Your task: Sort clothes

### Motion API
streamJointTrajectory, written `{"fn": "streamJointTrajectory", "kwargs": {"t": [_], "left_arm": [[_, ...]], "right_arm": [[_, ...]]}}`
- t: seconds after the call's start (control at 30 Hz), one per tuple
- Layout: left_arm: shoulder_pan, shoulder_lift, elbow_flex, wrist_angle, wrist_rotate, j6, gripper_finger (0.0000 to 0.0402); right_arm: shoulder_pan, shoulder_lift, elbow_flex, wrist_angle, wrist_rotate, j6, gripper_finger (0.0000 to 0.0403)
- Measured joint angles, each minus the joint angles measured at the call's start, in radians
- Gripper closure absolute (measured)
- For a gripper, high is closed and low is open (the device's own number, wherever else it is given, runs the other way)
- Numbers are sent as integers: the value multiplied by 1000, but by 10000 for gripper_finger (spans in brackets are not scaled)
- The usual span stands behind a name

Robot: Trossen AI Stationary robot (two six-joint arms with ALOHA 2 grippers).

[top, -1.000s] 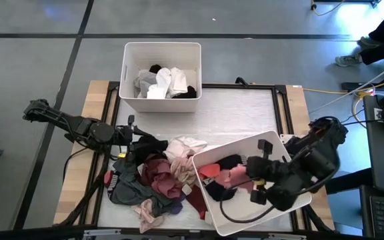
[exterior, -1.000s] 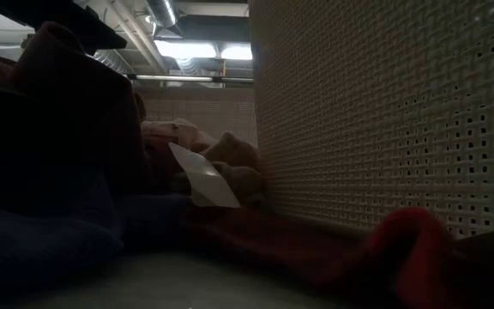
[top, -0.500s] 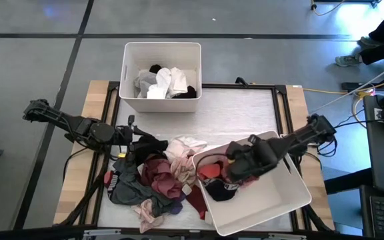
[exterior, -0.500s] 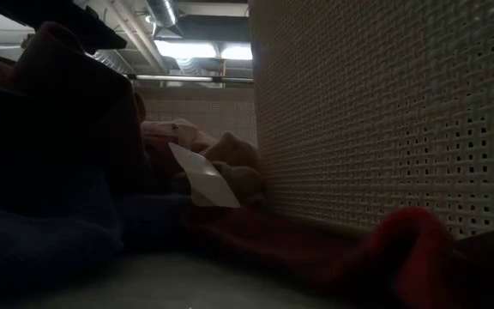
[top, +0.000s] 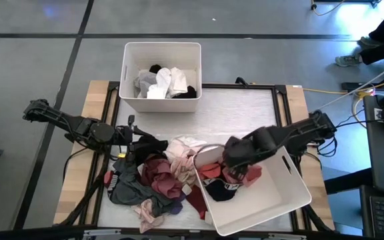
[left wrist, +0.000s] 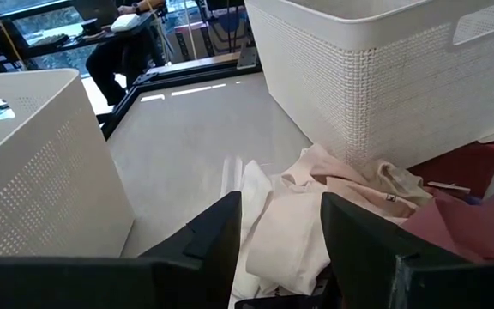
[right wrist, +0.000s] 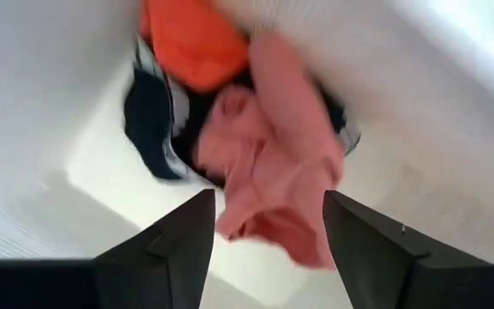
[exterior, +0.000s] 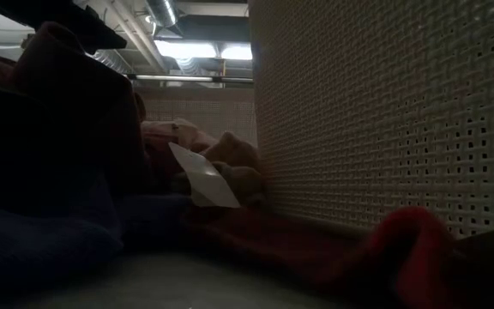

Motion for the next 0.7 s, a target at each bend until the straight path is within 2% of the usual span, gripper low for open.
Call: {"fn": "streamJointTrajectory", "kwargs": {"t": [0.2,0.37,0.53,0.7], "left_arm": [[0,0,0,0,0,0,249],[0,0,0,-2,0,0,249],[0,0,0,-2,0,-1,249],[0,0,0,-9,0,-7,249]], "right_arm": [[-68,-82,91,-7,212,2,187],[-226,-158,67,-5,346,-8,187],[-425,-165,9,-4,287,-108,187],[-570,-164,-122,37,129,-185,188]]}}
